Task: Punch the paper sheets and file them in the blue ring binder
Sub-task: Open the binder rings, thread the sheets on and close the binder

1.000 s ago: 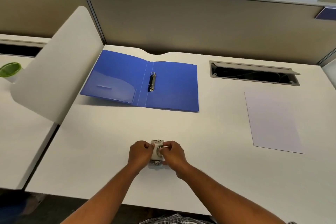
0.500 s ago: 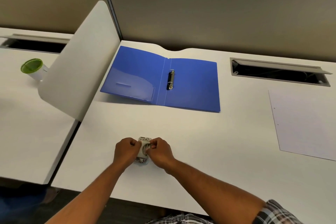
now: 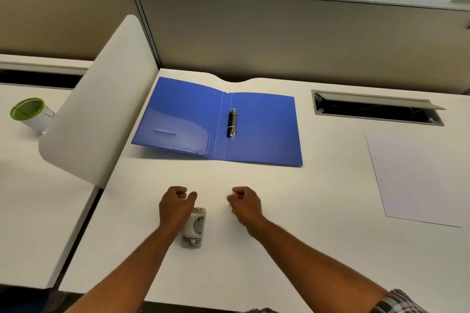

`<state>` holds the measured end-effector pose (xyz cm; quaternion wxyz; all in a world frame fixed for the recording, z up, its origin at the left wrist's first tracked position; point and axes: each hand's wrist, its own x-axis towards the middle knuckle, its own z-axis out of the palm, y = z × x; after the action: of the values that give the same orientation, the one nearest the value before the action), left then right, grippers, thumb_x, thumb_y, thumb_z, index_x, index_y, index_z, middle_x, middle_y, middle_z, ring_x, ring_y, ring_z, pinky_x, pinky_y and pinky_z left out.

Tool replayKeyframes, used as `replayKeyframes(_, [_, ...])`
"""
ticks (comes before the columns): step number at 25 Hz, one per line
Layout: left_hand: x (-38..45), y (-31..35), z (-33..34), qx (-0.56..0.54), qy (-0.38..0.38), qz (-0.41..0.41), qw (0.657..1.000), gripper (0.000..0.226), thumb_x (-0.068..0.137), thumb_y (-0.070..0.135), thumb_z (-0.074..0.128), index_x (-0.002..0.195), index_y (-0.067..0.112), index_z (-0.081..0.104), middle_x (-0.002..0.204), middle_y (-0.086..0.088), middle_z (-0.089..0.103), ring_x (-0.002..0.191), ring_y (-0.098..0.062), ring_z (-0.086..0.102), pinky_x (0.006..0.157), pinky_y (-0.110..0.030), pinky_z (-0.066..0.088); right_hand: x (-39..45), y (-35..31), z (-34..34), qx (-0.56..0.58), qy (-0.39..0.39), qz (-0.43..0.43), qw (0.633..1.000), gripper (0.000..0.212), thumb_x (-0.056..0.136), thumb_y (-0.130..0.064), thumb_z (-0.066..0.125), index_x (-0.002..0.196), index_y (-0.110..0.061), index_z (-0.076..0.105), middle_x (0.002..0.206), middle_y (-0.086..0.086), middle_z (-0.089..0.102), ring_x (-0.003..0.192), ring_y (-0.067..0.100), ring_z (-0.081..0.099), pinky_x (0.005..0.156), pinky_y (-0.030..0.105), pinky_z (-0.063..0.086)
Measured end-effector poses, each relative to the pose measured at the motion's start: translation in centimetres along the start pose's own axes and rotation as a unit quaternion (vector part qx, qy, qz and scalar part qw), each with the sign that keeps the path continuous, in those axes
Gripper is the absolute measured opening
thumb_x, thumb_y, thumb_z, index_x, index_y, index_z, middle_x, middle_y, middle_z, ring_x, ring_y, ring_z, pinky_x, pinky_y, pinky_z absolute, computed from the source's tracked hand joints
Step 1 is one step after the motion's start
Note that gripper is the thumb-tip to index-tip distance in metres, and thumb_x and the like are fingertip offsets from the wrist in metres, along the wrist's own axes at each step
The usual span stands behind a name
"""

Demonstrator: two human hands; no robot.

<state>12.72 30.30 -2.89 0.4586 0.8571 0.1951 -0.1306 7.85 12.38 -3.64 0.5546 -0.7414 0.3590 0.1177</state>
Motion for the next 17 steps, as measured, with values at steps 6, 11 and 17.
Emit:
replayKeyframes(6, [6.7, 5.5, 0.2, -0.185, -0.002, -0.127, 0.974, 0.033, 0.083, 0.034, 0.073, 0.066, 0.012, 0.055, 0.066, -0.007, 0.057, 0.056, -0.023, 0.052, 0.06, -0.031, 0.045, 5.6, -2.8, -5.6, 0.142, 0.114, 0.052, 0.982, 0.053, 0.089, -0.026, 0.073, 0.138, -0.018, 0.053, 0.129, 0.003, 0.065, 0.113, 0.028, 0.065, 0.103, 0.046, 0.054])
replayKeyframes(11, [11.0, 8.5, -1.0, -0.382, -0.004, -0.193, 0.904, 0.028, 0.08, 0.026, 0.079, 0.09, 0.016, 0.056, 0.073, 0.001, 0.059, 0.058, -0.012, 0.055, 0.056, -0.022, 0.046, 7.7, -3.8, -7.9, 0.366, 0.142, 0.132, 0.91, 0.035, 0.089, -0.02, 0.075, 0.12, -0.011, 0.061, 0.104, 0.008, 0.069, 0.101, 0.028, 0.07, 0.095, 0.041, 0.059])
replayKeyframes(17, [13.6, 10.0, -1.3, -0.475, 0.008, -0.159, 0.865, 0.05, 0.081, 0.025, 0.079, 0.124, 0.016, 0.053, 0.121, -0.005, 0.061, 0.106, -0.026, 0.062, 0.09, -0.042, 0.054, 9.4, -4.5, -8.6, 0.517, 0.095, 0.158, 0.836, 0.05, 0.086, -0.027, 0.08, 0.129, -0.021, 0.056, 0.12, 0.009, 0.067, 0.101, 0.025, 0.07, 0.095, 0.047, 0.057])
